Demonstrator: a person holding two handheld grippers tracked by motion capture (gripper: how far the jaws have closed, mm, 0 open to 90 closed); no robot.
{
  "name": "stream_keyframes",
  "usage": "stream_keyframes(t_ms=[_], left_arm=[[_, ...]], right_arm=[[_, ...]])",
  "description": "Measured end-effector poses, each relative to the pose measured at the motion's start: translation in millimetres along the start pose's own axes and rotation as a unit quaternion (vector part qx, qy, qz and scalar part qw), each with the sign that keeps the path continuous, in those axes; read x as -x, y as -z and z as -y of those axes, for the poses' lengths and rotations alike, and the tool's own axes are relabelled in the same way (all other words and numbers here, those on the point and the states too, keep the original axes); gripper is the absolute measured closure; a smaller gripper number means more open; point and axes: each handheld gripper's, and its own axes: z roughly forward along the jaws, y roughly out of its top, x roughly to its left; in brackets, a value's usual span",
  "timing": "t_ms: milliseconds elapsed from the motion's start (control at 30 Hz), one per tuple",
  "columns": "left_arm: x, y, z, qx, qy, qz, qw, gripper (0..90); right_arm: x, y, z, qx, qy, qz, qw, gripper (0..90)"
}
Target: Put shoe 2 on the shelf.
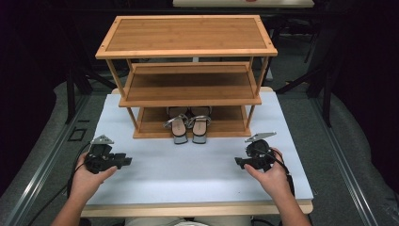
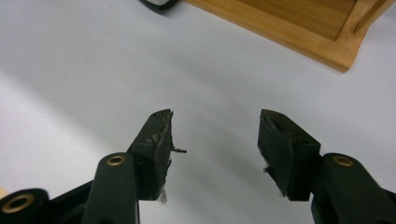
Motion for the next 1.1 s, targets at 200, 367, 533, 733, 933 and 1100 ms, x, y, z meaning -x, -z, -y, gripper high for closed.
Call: stream_keyframes(t_ms=[200,367,533,733,933,1100], left_arm=[[-8.9,-10.7,17.9,0.009,0.021,0.003,0.9997,60.8],[-11.3,-17.2,25.5,0.008,0.027,-0.002,0.9996,60.8],[-11.8,-26.5,29.3,0.007,0.029,0.004,0.9996,60.1],[-7.9,-35.0,30.4,0.006,0.025,0.009,0.9996,59.8],[-5.7,-36.4,30.2,0.004,0.018,0.008,0.9998,59.8],[-5.9,-36.5,30.4,0.003,0.017,0.008,0.9998,59.7]], right_arm=[[2.7,-14.7,17.7,0.008,-0.02,0.007,0.9997,44.9],[4.8,-26.7,34.0,0.017,-0.039,0.024,0.9988,44.8],[7.2,-35.8,46.9,0.022,-0.047,0.004,0.9987,44.9],[4.9,-35.7,52.2,0.042,-0.038,0.013,0.9983,44.9],[3.5,-33.5,52.3,0.053,-0.036,0.011,0.9979,44.8],[3.6,-32.5,53.2,0.054,-0.037,0.013,0.9977,44.8]])
